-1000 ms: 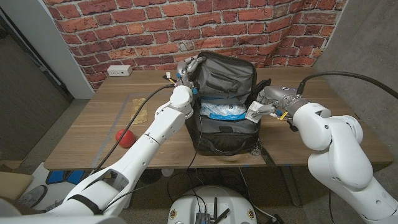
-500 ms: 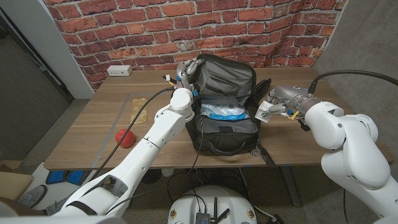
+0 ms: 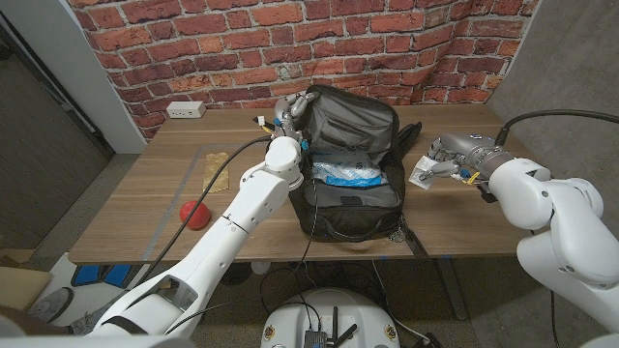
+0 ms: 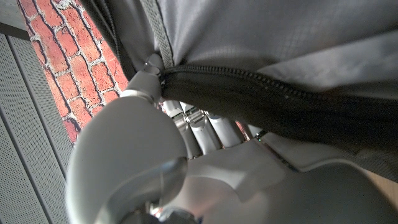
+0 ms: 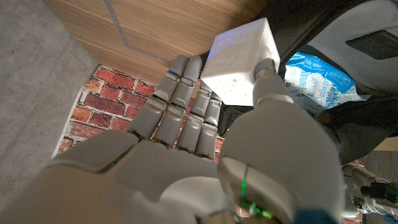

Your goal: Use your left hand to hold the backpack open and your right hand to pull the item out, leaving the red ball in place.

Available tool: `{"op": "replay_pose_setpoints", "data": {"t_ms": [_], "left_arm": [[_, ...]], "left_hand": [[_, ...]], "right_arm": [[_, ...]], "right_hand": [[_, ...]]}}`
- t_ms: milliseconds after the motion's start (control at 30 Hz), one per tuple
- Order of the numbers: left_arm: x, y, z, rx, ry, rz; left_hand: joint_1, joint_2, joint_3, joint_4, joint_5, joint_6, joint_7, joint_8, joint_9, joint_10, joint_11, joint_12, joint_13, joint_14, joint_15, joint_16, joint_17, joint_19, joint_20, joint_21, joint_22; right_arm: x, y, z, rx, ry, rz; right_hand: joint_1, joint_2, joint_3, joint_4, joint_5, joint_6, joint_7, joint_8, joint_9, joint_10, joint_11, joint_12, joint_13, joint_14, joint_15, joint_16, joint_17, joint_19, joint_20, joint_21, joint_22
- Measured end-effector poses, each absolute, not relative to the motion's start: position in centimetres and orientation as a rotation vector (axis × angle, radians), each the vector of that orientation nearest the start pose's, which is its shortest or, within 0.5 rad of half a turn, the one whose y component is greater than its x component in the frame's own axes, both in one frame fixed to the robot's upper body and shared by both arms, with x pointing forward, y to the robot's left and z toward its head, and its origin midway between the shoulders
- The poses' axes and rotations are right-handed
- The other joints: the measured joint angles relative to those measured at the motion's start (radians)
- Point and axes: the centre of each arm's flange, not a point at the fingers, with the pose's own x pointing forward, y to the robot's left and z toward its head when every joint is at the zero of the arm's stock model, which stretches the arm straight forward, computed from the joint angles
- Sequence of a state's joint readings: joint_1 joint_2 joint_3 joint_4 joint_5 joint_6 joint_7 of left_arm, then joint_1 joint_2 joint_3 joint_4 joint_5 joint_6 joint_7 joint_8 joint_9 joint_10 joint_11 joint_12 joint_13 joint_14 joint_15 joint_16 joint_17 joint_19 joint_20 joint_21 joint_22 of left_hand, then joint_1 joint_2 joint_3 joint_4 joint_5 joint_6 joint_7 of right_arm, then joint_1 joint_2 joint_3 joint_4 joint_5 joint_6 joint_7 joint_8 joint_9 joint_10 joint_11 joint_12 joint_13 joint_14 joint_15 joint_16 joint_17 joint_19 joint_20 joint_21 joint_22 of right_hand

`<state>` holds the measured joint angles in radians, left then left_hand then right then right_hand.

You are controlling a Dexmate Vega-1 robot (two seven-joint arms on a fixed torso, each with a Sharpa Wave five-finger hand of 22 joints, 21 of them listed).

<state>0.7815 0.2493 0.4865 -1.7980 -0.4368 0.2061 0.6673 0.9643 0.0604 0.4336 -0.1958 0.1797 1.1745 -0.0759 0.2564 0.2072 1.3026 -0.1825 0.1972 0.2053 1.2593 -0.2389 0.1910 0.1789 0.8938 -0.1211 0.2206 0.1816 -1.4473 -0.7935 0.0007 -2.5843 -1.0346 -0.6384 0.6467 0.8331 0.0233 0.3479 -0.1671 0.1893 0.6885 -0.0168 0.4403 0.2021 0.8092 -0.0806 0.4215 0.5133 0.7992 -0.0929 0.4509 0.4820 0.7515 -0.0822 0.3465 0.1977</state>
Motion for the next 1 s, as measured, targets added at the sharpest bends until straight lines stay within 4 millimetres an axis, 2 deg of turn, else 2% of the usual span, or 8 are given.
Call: {"op": "replay_pose_setpoints", "data": {"t_ms": [333, 367, 1000], "left_arm": [[57.9, 12.5, 8.1, -0.130, -0.531, -0.007], [57.8, 12.9, 8.4, -0.122, -0.531, -0.011], [57.5, 15.3, 9.5, -0.035, -0.462, -0.089]], "left_hand": [[0.000, 0.000, 0.000, 0.000, -0.001, -0.002, 0.001, 0.003, 0.000, -0.009, -0.001, -0.002, 0.002, -0.002, 0.002, -0.001, 0.001, 0.000, 0.000, -0.004, 0.000], [0.000, 0.000, 0.000, 0.000, 0.002, -0.002, 0.001, 0.003, 0.000, -0.010, -0.001, -0.002, 0.002, -0.002, 0.002, -0.001, 0.001, 0.000, 0.000, -0.004, 0.000], [0.001, 0.002, 0.003, -0.003, 0.002, -0.008, 0.006, 0.003, -0.001, -0.022, 0.001, -0.004, 0.002, -0.020, 0.001, -0.003, 0.000, -0.014, 0.004, -0.011, 0.000]], "right_arm": [[41.0, -28.8, 3.6, -1.544, -0.267, -0.223], [41.2, -28.9, 3.8, -1.539, -0.272, -0.224], [43.9, -30.3, 5.2, -1.543, -0.289, -0.242]], "right_hand": [[0.000, 0.000, 0.000, 0.000, 0.000, 0.000, 0.000, 0.000, 0.000, 0.000, 0.000, -0.008, -0.001, 0.000, 0.000, -0.004, 0.000, -0.005, 0.005, 0.000, 0.000], [0.000, 0.000, 0.000, 0.000, 0.000, 0.000, -0.001, 0.000, 0.000, 0.009, -0.009, -0.010, -0.002, 0.000, 0.000, -0.006, 0.000, -0.005, 0.005, 0.000, 0.000], [0.000, 0.000, 0.000, 0.000, -0.001, 0.000, -0.001, -0.001, 0.001, 0.009, -0.009, -0.015, -0.001, 0.000, 0.000, -0.008, 0.002, -0.005, 0.005, 0.000, 0.000]]}}
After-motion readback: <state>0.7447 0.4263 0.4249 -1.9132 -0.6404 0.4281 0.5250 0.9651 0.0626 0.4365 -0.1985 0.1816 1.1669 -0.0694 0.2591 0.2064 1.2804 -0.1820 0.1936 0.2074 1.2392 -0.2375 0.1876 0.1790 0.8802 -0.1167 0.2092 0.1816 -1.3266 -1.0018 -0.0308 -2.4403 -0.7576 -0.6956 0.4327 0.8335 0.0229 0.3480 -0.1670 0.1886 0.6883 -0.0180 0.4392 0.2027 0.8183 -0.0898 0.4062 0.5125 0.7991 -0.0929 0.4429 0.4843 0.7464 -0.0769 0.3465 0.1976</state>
